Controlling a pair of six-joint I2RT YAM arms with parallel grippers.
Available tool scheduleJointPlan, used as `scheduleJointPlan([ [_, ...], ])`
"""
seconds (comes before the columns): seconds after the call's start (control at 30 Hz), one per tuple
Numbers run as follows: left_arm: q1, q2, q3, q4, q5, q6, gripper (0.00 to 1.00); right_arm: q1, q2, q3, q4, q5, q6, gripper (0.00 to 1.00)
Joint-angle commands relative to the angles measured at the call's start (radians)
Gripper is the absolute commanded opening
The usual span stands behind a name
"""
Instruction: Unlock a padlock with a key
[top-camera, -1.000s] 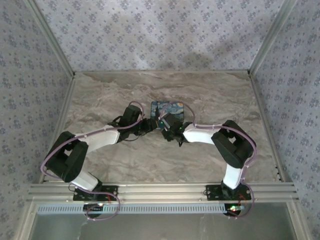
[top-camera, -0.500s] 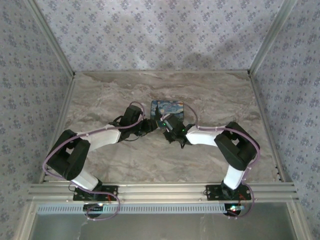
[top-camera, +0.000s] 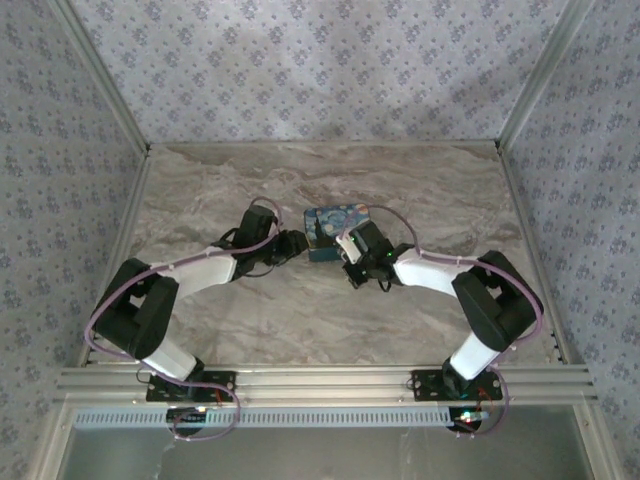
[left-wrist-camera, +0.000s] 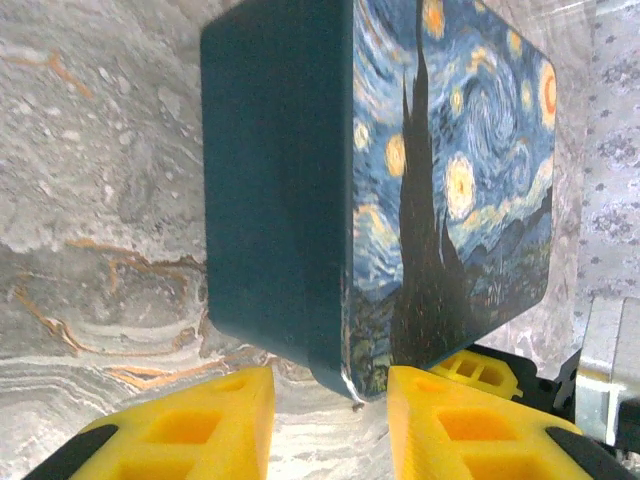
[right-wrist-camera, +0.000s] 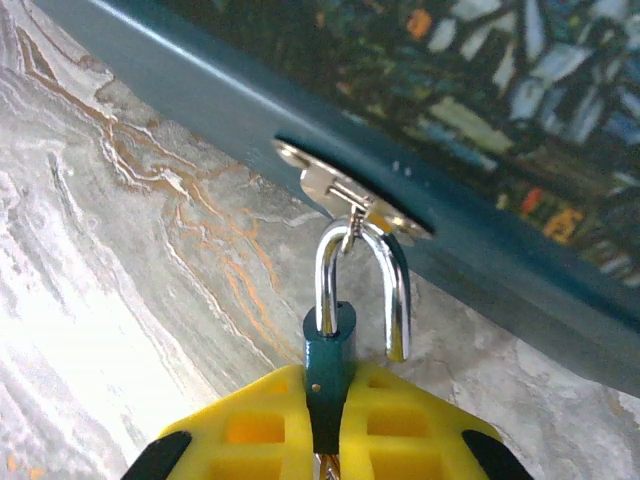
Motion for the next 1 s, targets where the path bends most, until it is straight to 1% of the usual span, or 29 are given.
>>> scheduleJointPlan([
  [0.0,0.021,0.014,0.01,0.036,0.033,0.022,0.34,-0.004,0.008,0.051,-0.099,-0.067,-0.05,0.0],
  [0.07,0.03,0.021,0.012,0.045,0.042,0.022,0.34,-0.006,0.028,0.057,-0.107,-0.06,-0.051,0.0],
  [0.1,0.035,0.024,0.013,0.047,0.047,0.024,0.34,-0.006,0.037,0.057,-0.111,-0.057,-0.047,0.04],
  [0.17,0.039,0.029,0.012,0.05,0.055,0.022,0.34,-0.008,0.044,0.064,-0.124,-0.052,-0.027,0.19],
  [0.2,0.04,0.031,0.014,0.05,0.06,0.024,0.34,-0.012,0.043,0.064,-0.13,-0.056,-0.02,0.24],
  [0.3,0.04,0.035,0.018,0.052,0.065,0.025,0.34,-0.03,0.008,0.042,-0.127,-0.06,0.011,0.29],
  [0.4,0.04,0.039,0.016,0.062,0.068,0.019,0.34,-0.062,-0.054,0.007,-0.116,-0.07,0.052,0.33],
  [0.53,0.041,0.041,0.015,0.078,0.069,0.008,0.34,-0.14,-0.178,-0.065,-0.069,-0.125,0.127,0.34],
  [0.67,0.039,0.037,0.015,0.08,0.072,0.007,0.34,-0.182,-0.267,-0.11,-0.051,-0.124,0.145,0.38],
  [0.73,0.037,0.035,0.015,0.075,0.071,0.007,0.34,-0.164,-0.261,-0.105,-0.057,-0.105,0.138,0.39],
  [0.83,0.036,0.033,0.016,0.07,0.071,0.007,0.34,-0.111,-0.212,-0.09,-0.065,-0.057,0.118,0.39],
  [0.97,0.034,0.026,0.018,0.061,0.064,0.012,0.34,-0.067,-0.151,-0.082,-0.043,-0.041,0.113,0.38],
])
